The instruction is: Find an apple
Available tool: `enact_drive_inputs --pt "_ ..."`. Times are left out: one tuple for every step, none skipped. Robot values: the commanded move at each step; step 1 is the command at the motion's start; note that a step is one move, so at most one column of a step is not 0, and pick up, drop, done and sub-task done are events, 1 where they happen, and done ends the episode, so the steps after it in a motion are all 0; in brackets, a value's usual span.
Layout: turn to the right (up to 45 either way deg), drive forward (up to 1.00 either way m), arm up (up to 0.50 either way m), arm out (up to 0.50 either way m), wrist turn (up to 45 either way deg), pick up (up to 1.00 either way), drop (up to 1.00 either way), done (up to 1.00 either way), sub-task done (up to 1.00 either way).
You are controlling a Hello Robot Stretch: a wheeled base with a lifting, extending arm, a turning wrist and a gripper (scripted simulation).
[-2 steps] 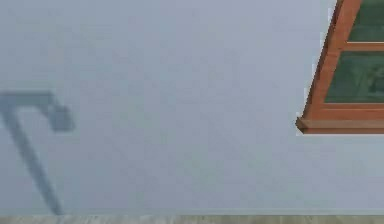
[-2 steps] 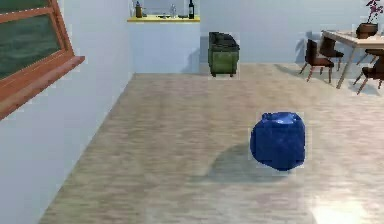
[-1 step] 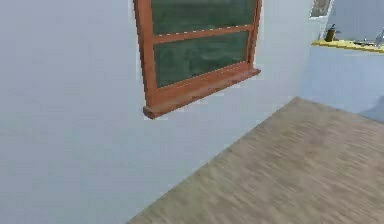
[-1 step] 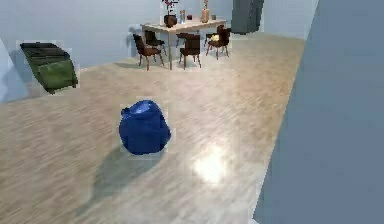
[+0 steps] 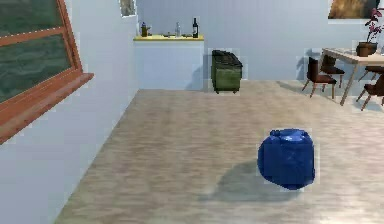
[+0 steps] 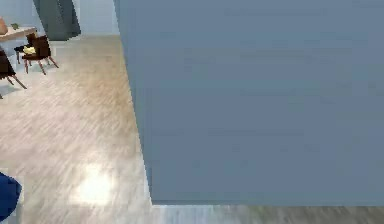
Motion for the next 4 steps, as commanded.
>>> enact_drive_inputs --pt "30.0 0.00 0.00 0.00 0.0 0.00 0.00 0.00 0.00" --pt "0.0 0.85 0.00 0.00 0.0 0.00 0.00 0.00 0.00" --pt "-45.0 0.00 0.00 0.00 0.0 0.00 0.00 0.00 0.00" --pt "-42.0 0.00 0.00 0.00 0.0 0.00 0.00 0.00 0.00"
